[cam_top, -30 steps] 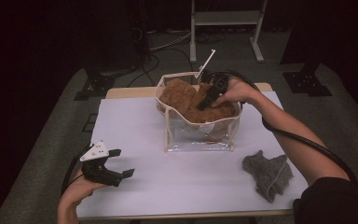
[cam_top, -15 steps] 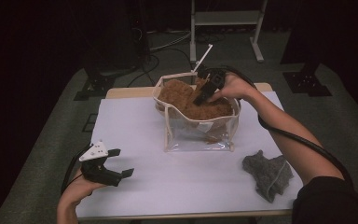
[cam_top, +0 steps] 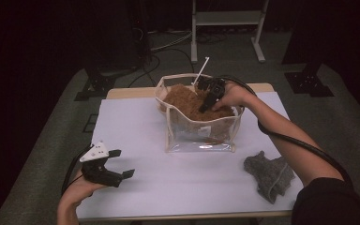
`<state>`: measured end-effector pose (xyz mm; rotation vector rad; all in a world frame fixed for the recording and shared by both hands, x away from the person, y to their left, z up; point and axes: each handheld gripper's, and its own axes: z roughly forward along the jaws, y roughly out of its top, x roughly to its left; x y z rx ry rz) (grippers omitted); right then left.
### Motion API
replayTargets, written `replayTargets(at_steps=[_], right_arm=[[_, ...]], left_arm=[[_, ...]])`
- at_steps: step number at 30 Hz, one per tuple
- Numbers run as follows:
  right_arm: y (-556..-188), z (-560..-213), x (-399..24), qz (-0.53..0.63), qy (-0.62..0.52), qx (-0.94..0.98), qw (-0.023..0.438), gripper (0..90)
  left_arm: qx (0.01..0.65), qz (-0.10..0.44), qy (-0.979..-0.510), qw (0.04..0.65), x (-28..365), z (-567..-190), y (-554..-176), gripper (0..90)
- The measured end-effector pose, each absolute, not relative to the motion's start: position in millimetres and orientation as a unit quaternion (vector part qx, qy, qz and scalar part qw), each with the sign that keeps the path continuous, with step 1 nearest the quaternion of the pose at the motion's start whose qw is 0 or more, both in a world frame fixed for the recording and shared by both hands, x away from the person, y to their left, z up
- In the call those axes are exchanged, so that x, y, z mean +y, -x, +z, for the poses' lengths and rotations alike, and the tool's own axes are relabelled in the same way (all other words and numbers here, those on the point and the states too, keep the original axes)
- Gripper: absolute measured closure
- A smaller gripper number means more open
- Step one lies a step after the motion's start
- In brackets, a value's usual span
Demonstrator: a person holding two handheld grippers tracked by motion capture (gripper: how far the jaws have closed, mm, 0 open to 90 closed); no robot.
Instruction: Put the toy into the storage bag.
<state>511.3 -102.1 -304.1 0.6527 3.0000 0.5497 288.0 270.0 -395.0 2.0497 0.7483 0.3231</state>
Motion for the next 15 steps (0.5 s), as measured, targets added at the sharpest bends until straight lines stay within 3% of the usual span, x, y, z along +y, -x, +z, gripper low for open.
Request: replayTargets(at_steps=[4, 10, 15], right_arm=[[-511.3, -305.9, -102.9, 0.182, -0.211, 0.960, 0.009, 67.1], [-511.8, -288.0, -110.9, 0.221, -0.230, 0.947, 0.022, 48.2], [-508.5, -278.5, -120.6, 0.246, -0.236, 0.940, 0.031, 40.8]], left_arm=[[0.302, 0.130, -0.830, 0.451, 269.8, -395.0, -287.8, 5.6], [0.299, 0.132, -0.830, 0.453, 268.8, -394.3, -287.7, 5.6], [0.299, 0.132, -0.830, 0.451, 268.2, -393.6, -287.2, 5.6]])
